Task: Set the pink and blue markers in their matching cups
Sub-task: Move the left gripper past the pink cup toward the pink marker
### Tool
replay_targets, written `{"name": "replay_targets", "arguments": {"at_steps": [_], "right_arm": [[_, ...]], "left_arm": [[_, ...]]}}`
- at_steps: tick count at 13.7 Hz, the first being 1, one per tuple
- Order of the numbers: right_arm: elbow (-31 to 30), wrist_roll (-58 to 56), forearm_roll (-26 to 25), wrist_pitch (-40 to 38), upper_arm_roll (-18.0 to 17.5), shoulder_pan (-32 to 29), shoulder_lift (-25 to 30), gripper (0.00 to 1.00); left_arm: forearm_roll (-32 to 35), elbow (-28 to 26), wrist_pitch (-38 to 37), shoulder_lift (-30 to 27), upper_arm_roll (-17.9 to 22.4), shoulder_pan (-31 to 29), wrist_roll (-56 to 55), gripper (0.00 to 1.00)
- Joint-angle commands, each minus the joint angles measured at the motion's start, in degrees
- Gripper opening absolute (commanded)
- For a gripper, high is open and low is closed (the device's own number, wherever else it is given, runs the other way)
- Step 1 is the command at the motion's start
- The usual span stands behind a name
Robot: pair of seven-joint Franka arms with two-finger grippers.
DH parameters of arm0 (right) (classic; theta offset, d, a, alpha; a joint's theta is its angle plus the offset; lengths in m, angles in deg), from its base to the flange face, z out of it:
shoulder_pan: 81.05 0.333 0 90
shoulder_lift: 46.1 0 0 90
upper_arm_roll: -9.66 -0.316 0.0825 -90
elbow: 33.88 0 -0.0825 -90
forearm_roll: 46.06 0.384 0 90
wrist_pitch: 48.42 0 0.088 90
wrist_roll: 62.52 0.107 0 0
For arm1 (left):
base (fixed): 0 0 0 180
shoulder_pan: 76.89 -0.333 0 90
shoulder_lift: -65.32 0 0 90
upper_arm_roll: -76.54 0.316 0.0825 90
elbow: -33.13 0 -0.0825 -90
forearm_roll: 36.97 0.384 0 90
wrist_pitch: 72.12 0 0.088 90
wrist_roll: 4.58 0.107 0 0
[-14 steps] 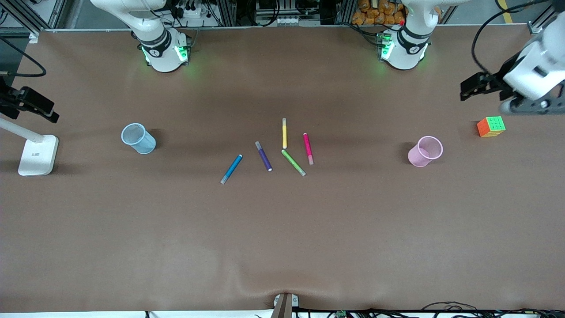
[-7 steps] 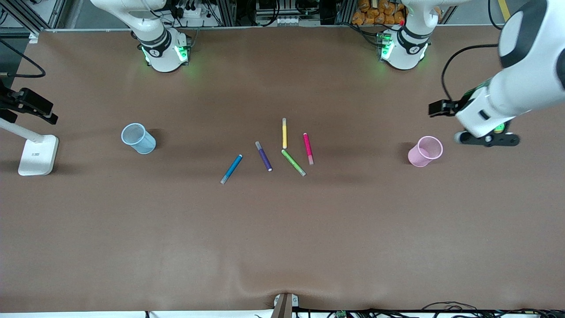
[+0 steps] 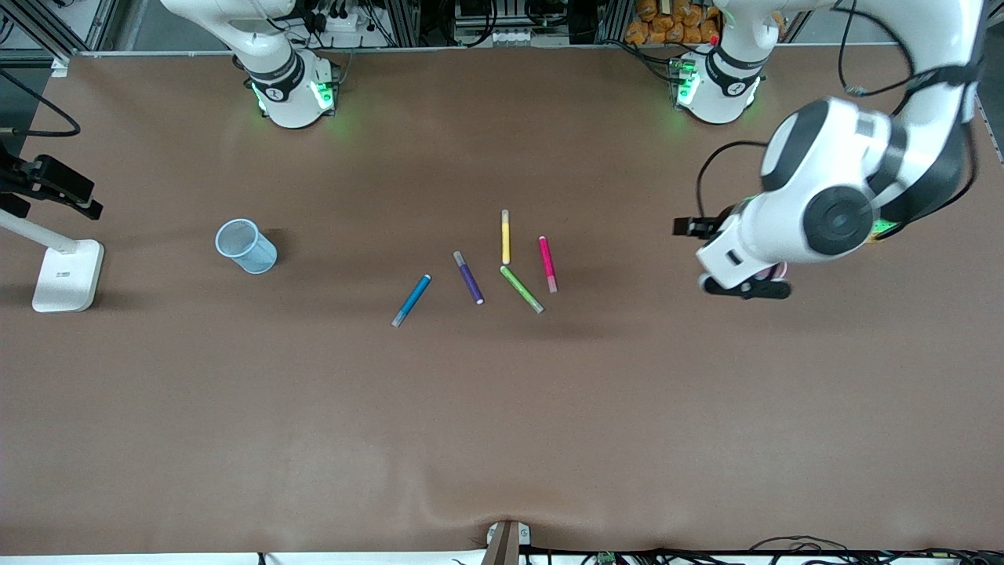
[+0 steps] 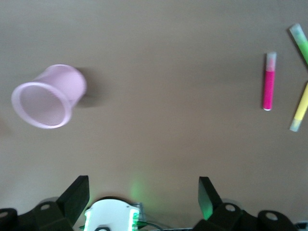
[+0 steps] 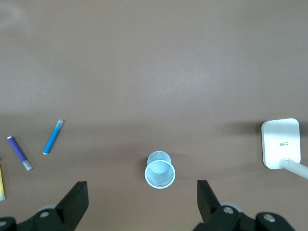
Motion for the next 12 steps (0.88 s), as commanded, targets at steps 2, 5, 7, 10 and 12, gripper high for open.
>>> {"name": "replay_targets", "arguments": {"at_steps": [2, 5, 7, 10, 12], "right_arm": [[-0.11, -0.82, -0.28, -0.79, -0.81, -1.24, 0.45, 1.0], [0.07, -0.91, -0.19, -0.79, -0.81, -1.33, 0.36, 1.0], [0.41, -0.91, -0.1, -0.7, -0.81, -1.5, -0.08, 1.0], [0.59, -0.82, -0.01, -0.7, -0.81, -1.24, -0.78, 1.0], [0.59, -0.99, -0.45, -0.7, -0.89, -0.98, -2.61, 1.0]], "left_arm": [[-0.95, 1.36, 5.53, 6.32, -0.42, 5.15, -9.33, 1.0], [-0.68, 1.45, 11.07, 10.97, -0.42, 10.08, -14.37, 1.0], [-0.59, 1.45, 15.63, 14.05, -0.42, 12.11, -17.18, 1.0], [-0.68, 1.63, 21.53, 18.79, -0.34, 15.53, -22.27, 1.0], [-0.59, 2.68, 24.87, 21.96, -0.16, 17.03, -24.92, 1.0]]}}
